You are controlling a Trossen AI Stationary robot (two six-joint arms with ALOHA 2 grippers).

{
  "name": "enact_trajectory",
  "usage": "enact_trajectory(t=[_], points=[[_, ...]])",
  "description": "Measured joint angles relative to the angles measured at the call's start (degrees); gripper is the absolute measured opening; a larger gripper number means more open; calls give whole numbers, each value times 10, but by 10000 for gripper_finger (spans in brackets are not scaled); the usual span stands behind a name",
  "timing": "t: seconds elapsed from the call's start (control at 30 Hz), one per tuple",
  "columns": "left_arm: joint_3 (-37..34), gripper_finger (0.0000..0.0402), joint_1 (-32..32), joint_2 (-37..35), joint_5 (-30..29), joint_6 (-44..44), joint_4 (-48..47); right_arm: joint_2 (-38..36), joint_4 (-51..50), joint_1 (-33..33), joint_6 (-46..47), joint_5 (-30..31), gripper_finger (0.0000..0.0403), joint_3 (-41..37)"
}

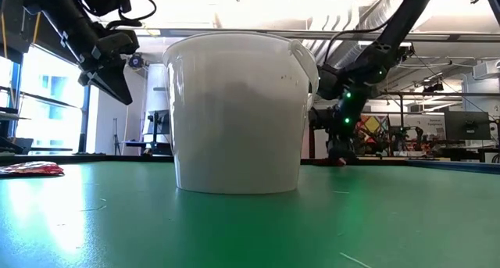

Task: Sort candy by brand, put in halloween buckets
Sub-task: Put the red candy into the green bucket

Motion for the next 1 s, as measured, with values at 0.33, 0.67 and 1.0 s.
enact_trajectory(t=[0.33, 0.67, 1.0], points=[[0, 11, 0, 0, 0, 0, -2, 0, -7, -12, 7, -27, 40, 0], [0, 11, 0, 0, 0, 0, -10, 0, -36, -12, 50, -28, 4, 23], [0, 11, 0, 0, 0, 0, -10, -9, -172, -11, 151, -131, 1, 125]])
